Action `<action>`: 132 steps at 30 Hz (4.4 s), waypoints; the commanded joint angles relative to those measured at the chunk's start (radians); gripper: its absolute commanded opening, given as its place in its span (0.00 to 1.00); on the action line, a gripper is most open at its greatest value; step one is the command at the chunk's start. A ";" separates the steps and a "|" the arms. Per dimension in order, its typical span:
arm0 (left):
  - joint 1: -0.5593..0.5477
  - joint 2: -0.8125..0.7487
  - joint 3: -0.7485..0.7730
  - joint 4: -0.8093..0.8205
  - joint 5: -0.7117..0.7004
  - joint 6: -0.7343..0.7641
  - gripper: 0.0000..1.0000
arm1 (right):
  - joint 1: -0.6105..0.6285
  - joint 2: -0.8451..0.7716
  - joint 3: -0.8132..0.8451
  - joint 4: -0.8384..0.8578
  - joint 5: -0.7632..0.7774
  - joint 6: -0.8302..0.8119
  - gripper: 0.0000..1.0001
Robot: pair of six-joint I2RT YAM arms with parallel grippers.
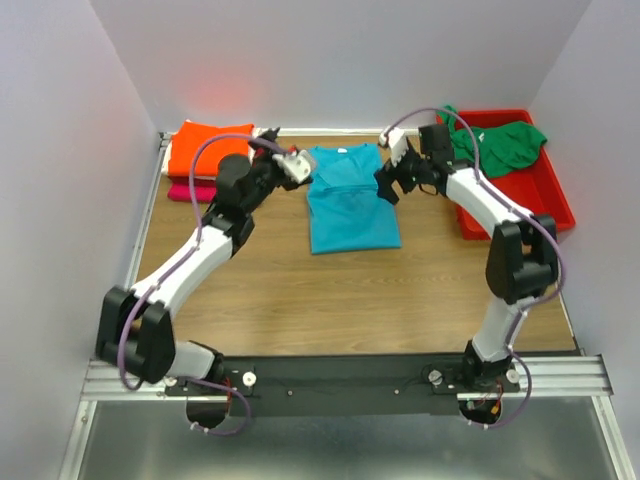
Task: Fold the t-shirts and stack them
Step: Fold the tshirt
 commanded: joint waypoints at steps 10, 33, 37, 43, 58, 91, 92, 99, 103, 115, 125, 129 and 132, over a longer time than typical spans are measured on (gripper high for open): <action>-0.131 -0.142 -0.431 -0.190 0.361 0.479 0.78 | 0.030 -0.253 -0.466 -0.194 -0.269 -0.915 0.89; -0.263 0.264 -0.241 -0.269 0.057 0.525 0.73 | 0.104 -0.092 -0.433 -0.060 -0.036 -0.734 0.69; -0.270 0.226 -0.281 -0.250 0.063 0.543 0.74 | 0.104 -0.092 -0.438 -0.056 -0.031 -0.721 0.66; -0.283 0.298 -0.250 -0.273 0.015 0.543 0.74 | 0.104 -0.081 -0.429 -0.054 -0.033 -0.700 0.61; -0.285 0.372 -0.146 -0.368 0.012 0.433 0.20 | 0.104 -0.064 -0.415 -0.060 -0.013 -0.646 0.31; -0.647 -0.157 -0.402 -0.597 0.221 0.175 0.00 | 0.184 -0.810 -0.817 -0.605 -0.179 -0.590 0.01; -0.647 -0.167 -0.405 -0.597 0.227 0.173 0.00 | 0.187 -0.819 -0.817 -0.611 -0.183 -0.586 0.00; -0.647 -0.236 -0.405 -0.600 0.193 0.183 0.00 | 0.185 -0.854 -0.771 -0.616 -0.172 -0.550 0.00; -0.629 -0.272 -0.365 -0.600 0.132 0.255 0.00 | 0.185 -0.831 -0.652 -0.577 -0.113 -0.493 0.00; -0.233 -0.016 -0.028 -0.393 0.179 0.468 0.00 | 0.119 -0.436 -0.214 -0.298 0.108 -0.390 0.01; -0.119 0.497 0.345 -0.324 0.215 0.359 0.00 | 0.026 0.011 0.060 -0.119 0.213 -0.274 0.01; -0.115 0.574 0.423 -0.350 0.233 0.373 0.00 | -0.003 0.048 0.056 -0.114 0.200 -0.266 0.00; -0.112 0.599 0.452 -0.373 0.238 0.388 0.00 | -0.010 0.057 0.033 -0.113 0.193 -0.267 0.00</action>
